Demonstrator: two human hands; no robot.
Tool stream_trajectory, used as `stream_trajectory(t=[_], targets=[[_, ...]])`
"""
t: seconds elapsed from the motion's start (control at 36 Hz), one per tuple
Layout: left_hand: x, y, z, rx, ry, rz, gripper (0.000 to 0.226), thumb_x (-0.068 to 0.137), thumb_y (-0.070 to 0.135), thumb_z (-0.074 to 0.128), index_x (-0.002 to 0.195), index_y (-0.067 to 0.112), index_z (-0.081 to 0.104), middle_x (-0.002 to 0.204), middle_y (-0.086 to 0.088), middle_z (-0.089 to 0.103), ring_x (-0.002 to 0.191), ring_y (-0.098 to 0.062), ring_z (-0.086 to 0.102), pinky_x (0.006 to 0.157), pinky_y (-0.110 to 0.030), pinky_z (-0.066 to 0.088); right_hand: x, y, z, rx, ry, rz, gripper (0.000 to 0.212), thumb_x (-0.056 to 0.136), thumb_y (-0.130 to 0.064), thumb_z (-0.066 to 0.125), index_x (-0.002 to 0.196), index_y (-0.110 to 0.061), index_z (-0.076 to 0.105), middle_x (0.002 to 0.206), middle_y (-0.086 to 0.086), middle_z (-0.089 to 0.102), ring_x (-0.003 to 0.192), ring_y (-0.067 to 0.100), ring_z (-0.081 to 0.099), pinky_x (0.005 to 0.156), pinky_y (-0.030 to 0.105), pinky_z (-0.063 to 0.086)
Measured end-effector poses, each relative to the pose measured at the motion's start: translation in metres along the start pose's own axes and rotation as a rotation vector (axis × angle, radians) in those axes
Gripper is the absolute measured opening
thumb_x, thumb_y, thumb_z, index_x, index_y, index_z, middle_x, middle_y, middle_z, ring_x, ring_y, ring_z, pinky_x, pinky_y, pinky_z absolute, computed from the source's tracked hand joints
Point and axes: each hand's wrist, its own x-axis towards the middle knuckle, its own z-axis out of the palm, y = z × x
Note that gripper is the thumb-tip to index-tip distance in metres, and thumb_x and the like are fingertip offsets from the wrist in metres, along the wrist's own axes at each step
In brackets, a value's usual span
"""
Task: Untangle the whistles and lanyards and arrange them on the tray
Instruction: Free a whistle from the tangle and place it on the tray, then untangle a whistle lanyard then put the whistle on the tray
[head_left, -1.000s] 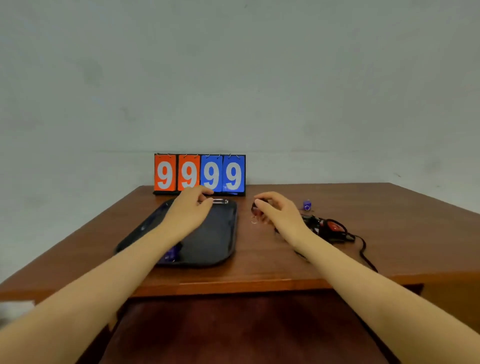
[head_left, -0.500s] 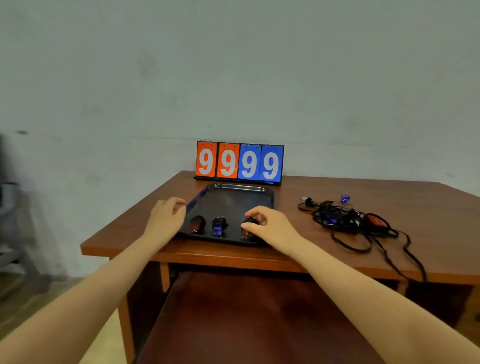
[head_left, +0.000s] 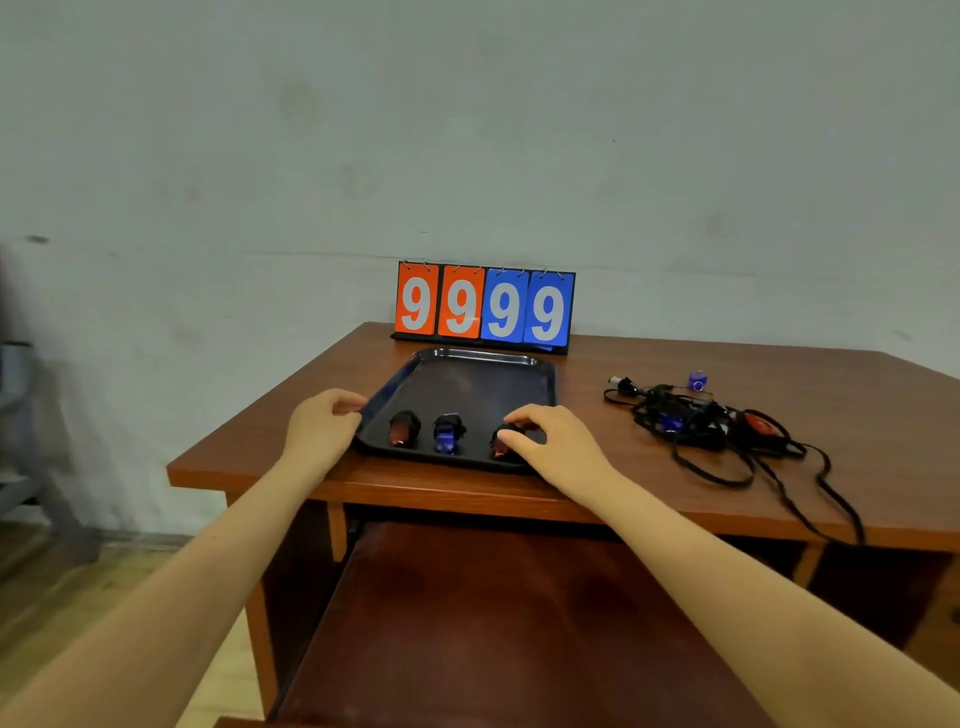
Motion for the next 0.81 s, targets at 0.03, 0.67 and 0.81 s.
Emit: stream_trajectory(t=[0.03,0.67,0.81], targets=[[-0.001,0.000,0.001,0.008,0.008,0.005,0.028,0.093,0.005,0.052,0.117,0.011,0.065,0.121,-0.006,0.063,0.111,-0.020,0.056,0.086,-0.029,0.042,0.000,-0.001,0.000,-0.019,0.012,-0.001,0.032,0.093,-0.042,0.057,0.119,-0.025,0.063,0.116,-0.009,0.063,0.110,0.006,0.048,0.086,0.022,0.038],[-0.027,0.065,0.049,0.188,0.024,0.397,0.012,0.092,0.027,0.055,0.098,0.026,0.065,0.101,0.004,0.059,0.096,-0.010,0.054,0.077,-0.025,0.046,-0.046,0.019,-0.040,0.148,0.141,0.073,0.021,0.095,-0.023,0.054,0.115,-0.026,0.061,0.109,-0.013,0.058,0.100,0.003,0.053,0.085,0.017,0.041],[-0.057,0.123,0.097,0.102,-0.241,0.474,0.008,0.093,0.026,0.056,0.098,0.030,0.061,0.096,0.009,0.052,0.087,-0.003,0.049,0.074,-0.020,0.035,-0.057,0.044,-0.070,0.130,0.226,0.124,0.019,0.095,-0.019,0.054,0.109,-0.027,0.064,0.103,-0.018,0.058,0.090,-0.008,0.052,0.072,0.001,0.037]])
